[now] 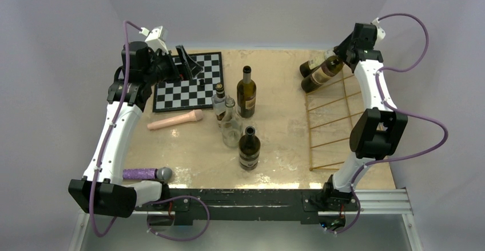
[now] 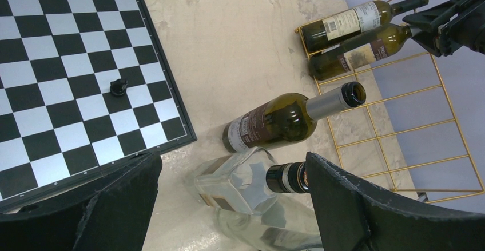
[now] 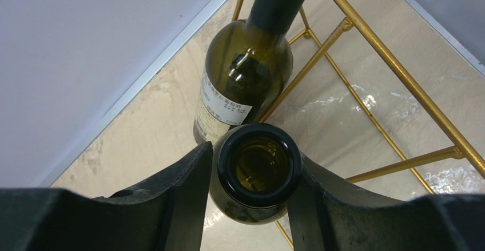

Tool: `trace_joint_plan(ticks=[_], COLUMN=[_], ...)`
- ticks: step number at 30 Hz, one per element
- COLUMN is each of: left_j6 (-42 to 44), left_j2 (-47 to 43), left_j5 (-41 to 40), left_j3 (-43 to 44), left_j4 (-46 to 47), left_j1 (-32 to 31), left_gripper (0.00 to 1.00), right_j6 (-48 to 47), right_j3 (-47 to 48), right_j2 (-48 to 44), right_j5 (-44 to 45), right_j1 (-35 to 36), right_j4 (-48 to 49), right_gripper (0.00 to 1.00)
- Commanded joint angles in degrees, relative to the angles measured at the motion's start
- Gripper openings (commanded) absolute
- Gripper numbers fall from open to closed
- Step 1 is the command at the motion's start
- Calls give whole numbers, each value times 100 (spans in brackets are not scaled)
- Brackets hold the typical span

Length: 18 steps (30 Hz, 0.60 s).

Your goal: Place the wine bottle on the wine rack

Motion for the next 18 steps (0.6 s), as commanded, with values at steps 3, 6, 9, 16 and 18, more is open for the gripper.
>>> trace_joint_plan(ticks=[3, 6, 9, 16, 18], left_j6=[39, 39, 39, 30, 30], left_j2=[-33, -32, -32, -27, -36], left_j5=[-59, -68, -83, -83, -83], left_j3=[65, 65, 63, 47, 54], left_j4=[92, 82, 73, 73, 76], left_j1=[35, 35, 35, 35, 35], left_gripper=[99, 99, 99, 99, 99], right_j6=[612, 770, 953, 1051, 1094], right_j3=[-113, -102, -220, -88, -87], right_j2=[149, 191, 129, 201, 171], right_j5=[99, 249, 451, 625, 699], right_j1=[-69, -70, -79, -80, -77], right_j4=[-229, -457, -594, -926, -1010], right_gripper=[54, 64, 70, 76, 77])
